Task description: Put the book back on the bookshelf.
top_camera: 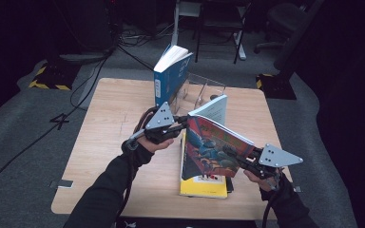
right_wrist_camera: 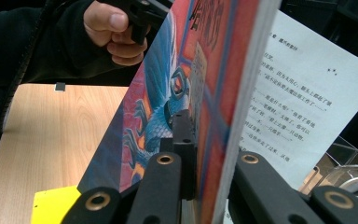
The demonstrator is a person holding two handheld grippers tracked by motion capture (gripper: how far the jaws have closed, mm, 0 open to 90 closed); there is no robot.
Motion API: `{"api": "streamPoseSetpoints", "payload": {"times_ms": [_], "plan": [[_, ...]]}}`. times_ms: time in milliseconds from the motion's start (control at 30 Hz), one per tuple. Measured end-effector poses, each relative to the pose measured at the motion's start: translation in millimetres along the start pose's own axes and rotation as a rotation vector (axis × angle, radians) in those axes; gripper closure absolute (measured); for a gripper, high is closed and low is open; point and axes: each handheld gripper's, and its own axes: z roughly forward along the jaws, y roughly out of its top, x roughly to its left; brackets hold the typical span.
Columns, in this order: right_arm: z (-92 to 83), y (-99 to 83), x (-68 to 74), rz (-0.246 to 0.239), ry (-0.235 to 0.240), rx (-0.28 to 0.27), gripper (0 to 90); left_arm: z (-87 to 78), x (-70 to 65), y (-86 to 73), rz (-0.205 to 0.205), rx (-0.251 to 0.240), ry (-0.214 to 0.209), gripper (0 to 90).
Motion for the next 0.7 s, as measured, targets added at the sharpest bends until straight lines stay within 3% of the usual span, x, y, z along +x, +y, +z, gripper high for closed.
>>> {"api": "streamPoseSetpoints", "payload": {"times_ms": [133,433,467,700], "plan": [[-3.3,-0.3,3.7,0.003,0.001,-0.004,85.3,-7.7,-7.0,-9.0,-0.009,0.011,-0.007,74.8],[-6.7,-0.7,9.2,0.001,-0.004,-0.008,85.2,-18.4,-27.9,-35.8,-0.013,0.099,-0.025,62.1],[-7.3,-0.8,10.5,0.004,-0.001,-0.01,85.2,-19.5,-31.8,-42.6,-0.01,0.129,-0.032,60.7],[-9.0,-1.1,13.4,0.001,-0.002,-0.015,85.2,-20.2,-43.6,-59.5,-0.041,0.165,-0.083,55.8]]}}
